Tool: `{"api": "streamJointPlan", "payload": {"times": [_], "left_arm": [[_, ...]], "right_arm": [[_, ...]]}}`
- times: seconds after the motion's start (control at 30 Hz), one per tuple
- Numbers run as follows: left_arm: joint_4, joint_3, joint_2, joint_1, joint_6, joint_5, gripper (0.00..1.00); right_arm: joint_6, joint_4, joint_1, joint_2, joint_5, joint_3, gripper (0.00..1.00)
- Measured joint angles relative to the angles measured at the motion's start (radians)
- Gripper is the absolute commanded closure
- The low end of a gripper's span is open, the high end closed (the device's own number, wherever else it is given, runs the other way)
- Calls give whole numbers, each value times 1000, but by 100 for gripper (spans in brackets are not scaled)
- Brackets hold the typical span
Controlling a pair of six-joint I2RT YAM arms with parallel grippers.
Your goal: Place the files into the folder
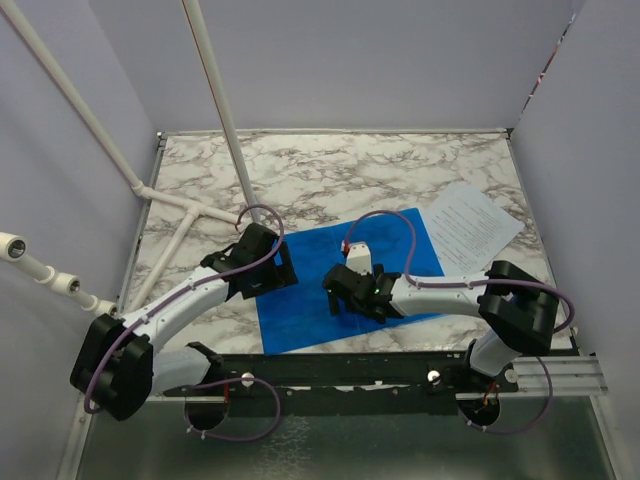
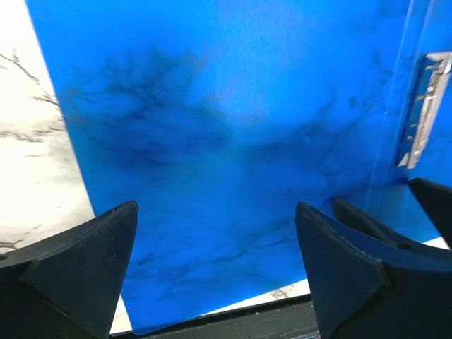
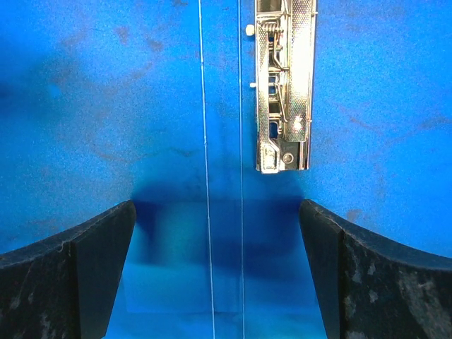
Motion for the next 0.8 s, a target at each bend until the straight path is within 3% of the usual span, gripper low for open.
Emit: {"api": "streamJointPlan", "payload": {"times": [0.23,0.8], "left_arm": [[55,-62,93,-83,-54,-42,9],[189,-82,131,-112,-74,-90,12]], "right_arm": [[8,3,-1,6,16,0,0],[-35,60,-79,29,24,7,0]]}}
